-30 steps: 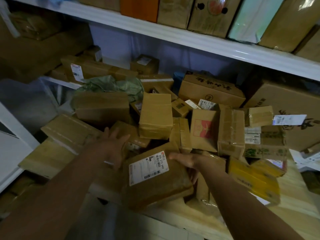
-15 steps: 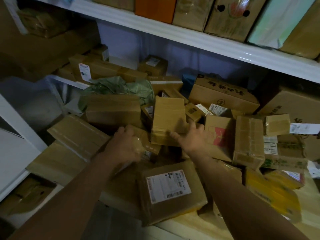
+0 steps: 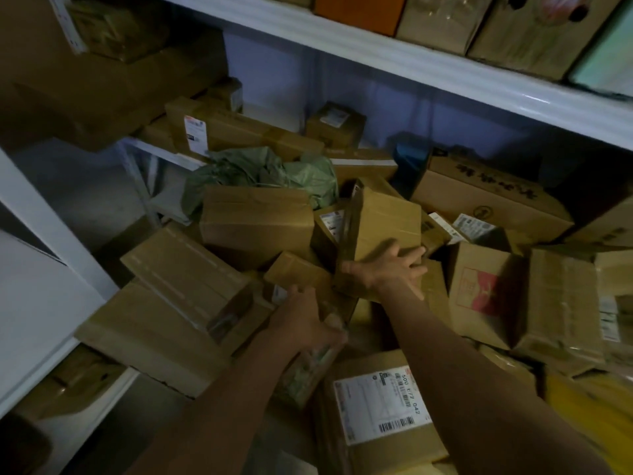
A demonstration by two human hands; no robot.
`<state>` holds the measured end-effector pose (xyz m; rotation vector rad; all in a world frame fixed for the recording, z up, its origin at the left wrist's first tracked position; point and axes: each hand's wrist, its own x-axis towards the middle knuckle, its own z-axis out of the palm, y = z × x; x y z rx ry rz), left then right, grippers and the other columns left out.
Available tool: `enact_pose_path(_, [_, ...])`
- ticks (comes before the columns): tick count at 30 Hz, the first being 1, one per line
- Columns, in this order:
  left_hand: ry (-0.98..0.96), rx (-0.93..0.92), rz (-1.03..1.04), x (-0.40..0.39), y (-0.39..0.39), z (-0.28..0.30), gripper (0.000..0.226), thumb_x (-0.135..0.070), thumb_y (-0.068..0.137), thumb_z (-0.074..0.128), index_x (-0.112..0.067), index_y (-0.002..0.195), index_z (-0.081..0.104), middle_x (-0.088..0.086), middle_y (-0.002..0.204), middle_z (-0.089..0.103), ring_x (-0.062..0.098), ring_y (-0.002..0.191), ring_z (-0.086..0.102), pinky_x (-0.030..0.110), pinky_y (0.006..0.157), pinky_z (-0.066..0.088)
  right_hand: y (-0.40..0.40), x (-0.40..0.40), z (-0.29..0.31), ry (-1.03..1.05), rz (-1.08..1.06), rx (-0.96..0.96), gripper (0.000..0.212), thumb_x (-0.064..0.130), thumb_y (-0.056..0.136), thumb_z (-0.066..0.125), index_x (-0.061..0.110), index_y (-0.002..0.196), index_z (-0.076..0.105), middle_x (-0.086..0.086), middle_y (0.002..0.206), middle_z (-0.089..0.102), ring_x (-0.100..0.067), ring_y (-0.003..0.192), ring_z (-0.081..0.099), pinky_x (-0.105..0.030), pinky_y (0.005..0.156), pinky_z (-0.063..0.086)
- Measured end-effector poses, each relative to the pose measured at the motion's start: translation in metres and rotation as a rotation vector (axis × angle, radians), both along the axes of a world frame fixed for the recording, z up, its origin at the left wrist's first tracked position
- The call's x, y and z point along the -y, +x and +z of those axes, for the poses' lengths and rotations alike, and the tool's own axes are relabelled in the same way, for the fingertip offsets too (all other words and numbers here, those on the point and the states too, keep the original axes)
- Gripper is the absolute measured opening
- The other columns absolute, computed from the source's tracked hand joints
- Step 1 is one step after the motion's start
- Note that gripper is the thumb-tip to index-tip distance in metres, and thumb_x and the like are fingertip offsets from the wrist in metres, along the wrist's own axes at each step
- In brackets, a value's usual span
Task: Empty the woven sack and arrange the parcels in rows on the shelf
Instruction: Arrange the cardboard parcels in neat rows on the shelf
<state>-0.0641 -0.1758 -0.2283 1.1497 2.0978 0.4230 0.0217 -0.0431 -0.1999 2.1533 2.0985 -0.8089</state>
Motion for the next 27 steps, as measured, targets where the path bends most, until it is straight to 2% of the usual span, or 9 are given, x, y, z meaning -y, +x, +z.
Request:
enact_pose_path(5, [0.072, 0.118, 0.117, -0.011, -0.006, 0.006, 0.06, -0.058, 0.084, 0.054, -0.011, 0.122, 0.051, 0.007, 0.125, 0.053, 0.025, 0.114, 0.053, 0.035, 0.088, 0.046, 0.026, -0.005, -0.003, 0.022, 0.01, -0.303, 0.108, 0.065, 0.061, 0.069, 0.036, 0.147, 0.011, -0.005, 0.157, 0.0, -0.043, 0.14, 0.011, -0.064, 0.106, 0.028])
enact_pose_path(8, [0.161, 0.157, 0.228, -0.025, -0.004, 0.014, 0.062, -0.058, 0.092, 0.033, -0.01, 0.129, 0.048, 0.011, 0.13, 0.053, 0.03, 0.118, 0.051, 0.039, 0.096, 0.042, 0.042, -0.002, 0.005, -0.135, -0.034, -0.647, 0.105, 0.061, 0.058, 0.069, 0.035, 0.148, 0.021, -0.003, 0.153, 0.018, -0.036, 0.132, 0.031, -0.055, 0.106, 0.034])
enact_pose_path(10, [0.218, 0.301, 0.31, -0.035, 0.002, 0.024, 0.061, -0.056, 0.095, 0.026, -0.013, 0.136, 0.041, 0.01, 0.134, 0.049, 0.03, 0.123, 0.046, 0.033, 0.09, 0.036, 0.054, 0.004, 0.012, -0.319, -0.05, -0.796, 0.08, 0.055, 0.068, 0.065, 0.031, 0.139, 0.036, -0.006, 0.134, 0.044, -0.027, 0.112, 0.048, -0.048, 0.098, 0.04])
enact_pose_path(12, [0.237, 0.543, 0.358, -0.045, 0.009, 0.031, 0.063, -0.061, 0.093, 0.027, -0.023, 0.143, 0.031, 0.007, 0.139, 0.046, 0.03, 0.126, 0.045, 0.035, 0.094, 0.036, 0.068, 0.012, 0.016, -0.449, -0.082, -0.827, 0.055, 0.05, 0.076, 0.06, 0.032, 0.125, 0.042, -0.003, 0.115, 0.05, -0.021, 0.097, 0.049, -0.044, 0.089, 0.042])
enact_pose_path(14, [0.212, 0.655, 0.327, -0.051, 0.018, 0.033, 0.062, -0.064, 0.089, 0.035, -0.033, 0.143, 0.029, 0.003, 0.141, 0.046, 0.03, 0.124, 0.047, 0.043, 0.104, 0.037, 0.082, 0.016, 0.012, -0.499, -0.129, -0.796, 0.07, 0.055, 0.065, 0.059, 0.034, 0.129, 0.04, -0.006, 0.123, 0.046, -0.027, 0.105, 0.047, -0.051, 0.089, 0.042])
enact_pose_path(16, [0.162, 0.637, 0.264, -0.055, 0.025, 0.034, 0.061, -0.062, 0.086, 0.043, -0.034, 0.14, 0.034, 0.001, 0.138, 0.049, 0.027, 0.122, 0.049, 0.049, 0.104, 0.04, 0.093, 0.019, 0.015, -0.53, -0.155, -0.749, 0.082, 0.059, 0.056, 0.06, 0.034, 0.132, 0.04, -0.009, 0.132, 0.045, -0.033, 0.111, 0.046, -0.055, 0.088, 0.043])
enact_pose_path(20, [0.099, 0.558, 0.163, -0.06, 0.029, 0.043, 0.05, -0.055, 0.088, 0.049, -0.027, 0.128, 0.049, 0.002, 0.127, 0.057, 0.025, 0.114, 0.055, 0.045, 0.099, 0.046, 0.11, 0.02, 0.022, -0.535, -0.151, -0.7, 0.099, 0.064, 0.05, 0.061, 0.03, 0.139, 0.035, -0.011, 0.139, 0.041, -0.04, 0.121, 0.042, -0.063, 0.087, 0.041])
enact_pose_path(24, [0.098, 0.569, 0.147, -0.059, 0.029, 0.044, 0.046, -0.052, 0.089, 0.05, -0.029, 0.129, 0.046, 0.002, 0.129, 0.055, 0.025, 0.115, 0.054, 0.046, 0.096, 0.048, 0.113, 0.024, 0.026, -0.523, -0.153, -0.682, 0.093, 0.065, 0.058, 0.057, 0.028, 0.14, 0.034, -0.011, 0.141, 0.04, -0.041, 0.126, 0.039, -0.066, 0.094, 0.039])
enact_pose_path(27, [0.108, 0.586, 0.147, -0.061, 0.04, 0.042, 0.047, -0.049, 0.091, 0.049, -0.03, 0.133, 0.041, 0.003, 0.132, 0.052, 0.026, 0.118, 0.051, 0.044, 0.094, 0.047, 0.12, 0.028, 0.028, -0.496, -0.197, -0.697, 0.083, 0.066, 0.068, 0.058, 0.027, 0.138, 0.036, -0.009, 0.133, 0.043, -0.038, 0.127, 0.039, -0.066, 0.099, 0.036])
